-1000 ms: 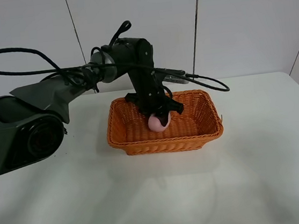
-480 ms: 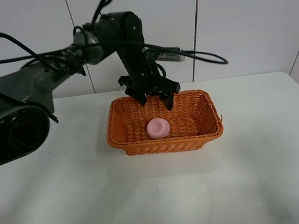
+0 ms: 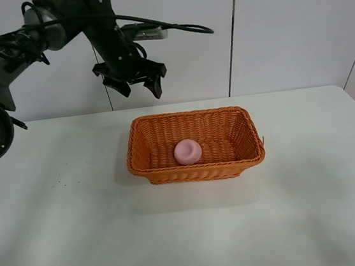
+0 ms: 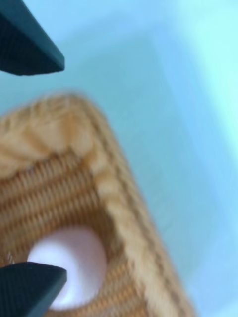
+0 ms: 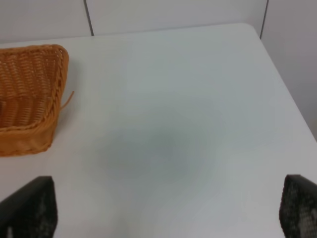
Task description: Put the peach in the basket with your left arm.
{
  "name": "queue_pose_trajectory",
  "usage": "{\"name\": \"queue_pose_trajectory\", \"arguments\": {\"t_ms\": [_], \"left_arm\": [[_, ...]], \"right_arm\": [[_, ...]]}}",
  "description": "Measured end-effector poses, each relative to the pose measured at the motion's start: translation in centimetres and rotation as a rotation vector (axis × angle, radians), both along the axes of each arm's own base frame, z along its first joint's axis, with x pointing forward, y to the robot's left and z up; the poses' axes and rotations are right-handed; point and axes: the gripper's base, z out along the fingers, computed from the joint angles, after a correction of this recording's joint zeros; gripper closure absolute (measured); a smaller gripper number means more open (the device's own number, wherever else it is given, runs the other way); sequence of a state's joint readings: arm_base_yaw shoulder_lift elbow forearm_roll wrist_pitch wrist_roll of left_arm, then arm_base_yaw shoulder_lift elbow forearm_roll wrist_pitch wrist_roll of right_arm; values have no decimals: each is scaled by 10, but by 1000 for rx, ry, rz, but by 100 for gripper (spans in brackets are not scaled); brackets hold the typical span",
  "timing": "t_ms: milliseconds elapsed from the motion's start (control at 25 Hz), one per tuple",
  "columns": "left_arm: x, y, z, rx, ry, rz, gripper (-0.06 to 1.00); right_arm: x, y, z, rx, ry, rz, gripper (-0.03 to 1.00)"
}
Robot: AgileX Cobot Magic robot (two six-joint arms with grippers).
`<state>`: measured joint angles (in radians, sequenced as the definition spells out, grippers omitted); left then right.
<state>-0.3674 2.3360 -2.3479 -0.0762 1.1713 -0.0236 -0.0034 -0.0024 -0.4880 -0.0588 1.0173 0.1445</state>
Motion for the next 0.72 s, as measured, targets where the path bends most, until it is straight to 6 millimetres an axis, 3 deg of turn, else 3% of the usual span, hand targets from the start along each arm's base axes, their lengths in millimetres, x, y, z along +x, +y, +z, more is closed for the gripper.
{"name": "queue_pose_trajectory", "arguments": {"t_ms": [320,440,600,720], "left_arm": [[32,117,0,10,-4,231,7],[36,151,-1,13,1,297,7],[34,180,-15,25,50,346,8],[30,188,-26,42,92,350,8]], "right_arm": [[0,0,0,0,0,0,27],[0,0,0,0,0,0,27],[0,0,0,0,0,0,27],[0,0,0,0,0,0,27]]}}
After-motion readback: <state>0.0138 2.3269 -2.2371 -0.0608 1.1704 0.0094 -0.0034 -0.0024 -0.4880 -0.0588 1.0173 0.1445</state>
